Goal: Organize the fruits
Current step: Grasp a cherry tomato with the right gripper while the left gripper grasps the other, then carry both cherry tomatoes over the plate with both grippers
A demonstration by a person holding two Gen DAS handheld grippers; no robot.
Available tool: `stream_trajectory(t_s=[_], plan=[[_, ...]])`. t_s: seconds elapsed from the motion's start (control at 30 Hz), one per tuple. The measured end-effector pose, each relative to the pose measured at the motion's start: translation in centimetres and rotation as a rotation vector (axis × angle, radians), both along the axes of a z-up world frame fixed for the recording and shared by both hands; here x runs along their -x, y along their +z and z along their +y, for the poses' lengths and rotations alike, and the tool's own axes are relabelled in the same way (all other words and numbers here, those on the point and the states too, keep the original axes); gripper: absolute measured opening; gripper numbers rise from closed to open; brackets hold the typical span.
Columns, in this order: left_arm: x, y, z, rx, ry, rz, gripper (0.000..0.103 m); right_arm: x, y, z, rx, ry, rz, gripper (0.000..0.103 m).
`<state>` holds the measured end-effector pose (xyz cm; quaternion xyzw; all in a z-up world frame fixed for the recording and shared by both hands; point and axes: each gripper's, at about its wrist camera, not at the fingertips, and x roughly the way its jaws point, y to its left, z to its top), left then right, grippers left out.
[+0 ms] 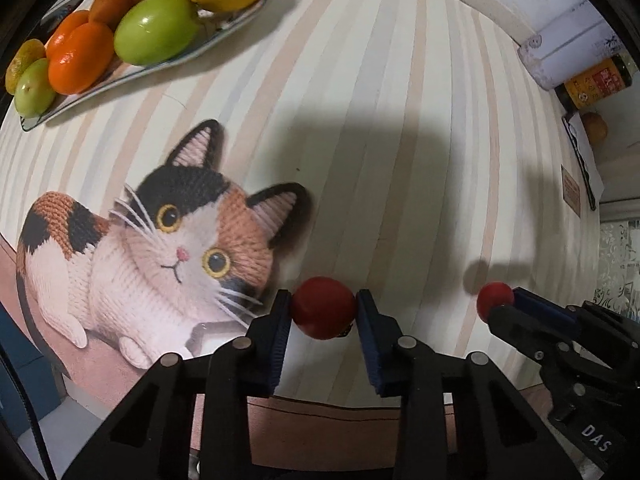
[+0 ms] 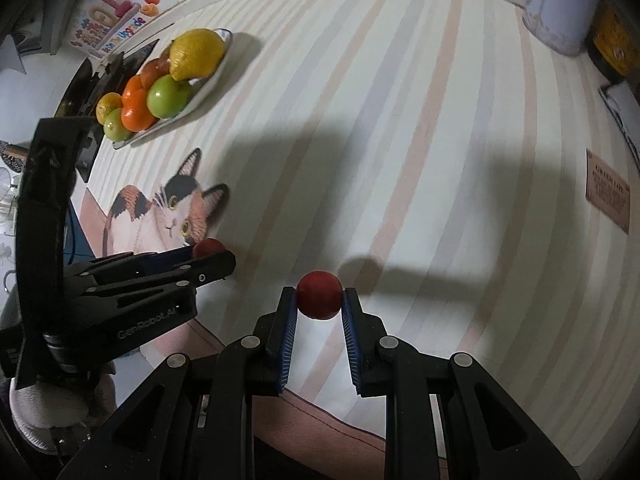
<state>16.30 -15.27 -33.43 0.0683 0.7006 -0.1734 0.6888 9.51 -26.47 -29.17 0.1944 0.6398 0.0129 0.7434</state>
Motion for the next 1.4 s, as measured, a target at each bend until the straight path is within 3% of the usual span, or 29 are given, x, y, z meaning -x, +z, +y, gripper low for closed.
stream_trajectory(t_s=[0.17,0.37,0.5,0.83,1.13,1.4], plan=[[-2.4,2.7,3.0,0.057,0.103,-0.025,0.03,-2.5,2.1,1.4,-0.015,0.027,-0.061,0.025],[-6.5,8.4,10.7,0.14,0.29,-0.106,0.03,-8.3,3.9,5.5,-0.101,0.07,-0.143,0.025],[-10.5,9.8,15.4,0.151,0.386,-0.152,0.03,-12.8,4.3,9.7,-0.143,0.113,-0.2,0.025],[-17.2,6.4,20.5,0.157,0.463,-0.109,0.03,-20.9,0.5,16.9,-0.128,0.187,-0.205,0.025],[-18.5,4.0,21.0,0.16,0.464,-0.042,0.03,-22.7,-1.6,18.4,-0.076,0.229,-0.171,0.025],[-18.8,3.6,20.9,0.156,0.46,-0.034,0.031,-22.7,-1.7,18.7,-0.057,0.239,-0.179,0.026]])
